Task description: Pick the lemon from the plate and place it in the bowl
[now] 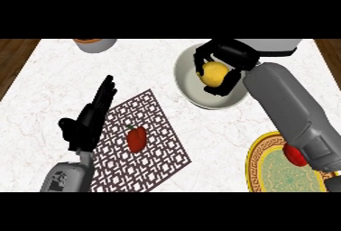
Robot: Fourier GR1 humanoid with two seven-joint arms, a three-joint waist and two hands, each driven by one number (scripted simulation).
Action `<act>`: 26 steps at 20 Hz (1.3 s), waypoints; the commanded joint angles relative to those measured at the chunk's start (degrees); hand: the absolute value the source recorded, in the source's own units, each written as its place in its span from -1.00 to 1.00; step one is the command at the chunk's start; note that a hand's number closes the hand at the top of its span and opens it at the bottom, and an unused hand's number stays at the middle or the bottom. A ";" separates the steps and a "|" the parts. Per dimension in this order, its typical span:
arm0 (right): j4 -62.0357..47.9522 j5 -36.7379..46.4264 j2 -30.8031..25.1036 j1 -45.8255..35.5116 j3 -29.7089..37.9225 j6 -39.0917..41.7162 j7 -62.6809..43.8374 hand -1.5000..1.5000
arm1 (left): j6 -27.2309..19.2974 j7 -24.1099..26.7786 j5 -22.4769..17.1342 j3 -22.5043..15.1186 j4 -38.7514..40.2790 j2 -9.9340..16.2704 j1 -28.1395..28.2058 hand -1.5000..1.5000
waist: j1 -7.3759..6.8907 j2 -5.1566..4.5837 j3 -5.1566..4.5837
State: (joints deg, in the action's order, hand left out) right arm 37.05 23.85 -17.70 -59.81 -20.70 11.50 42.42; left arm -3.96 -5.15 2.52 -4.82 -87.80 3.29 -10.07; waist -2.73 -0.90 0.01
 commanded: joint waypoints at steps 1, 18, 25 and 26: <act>-11.72 1.92 2.88 -4.69 -0.28 3.11 1.26 -1.00 | 0.39 0.71 -0.19 -0.19 0.36 -0.44 -0.93 0.00 | -0.80 -0.35 -0.01; -21.77 -12.10 -1.24 -10.26 11.56 22.24 12.58 -1.00 | -0.40 -1.47 0.59 -0.28 -0.36 -0.88 -1.46 0.00 | 0.10 -0.17 0.05; -25.51 -14.85 -4.05 -10.74 12.80 30.28 7.29 -1.00 | -0.44 1.13 1.26 -0.55 0.99 -1.22 -1.35 0.00 | -0.56 -0.73 0.08; -26.00 -17.19 -6.38 -12.54 14.85 33.46 5.63 -1.00 | 0.38 -1.18 0.21 -0.05 -1.17 -0.38 -1.69 0.00 | -1.30 -0.78 0.14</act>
State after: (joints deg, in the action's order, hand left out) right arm 13.54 9.70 -20.52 -70.86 -8.35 29.93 43.85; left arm -3.57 -5.20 2.85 -4.67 -87.94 3.06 -11.15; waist -3.46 -1.48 0.09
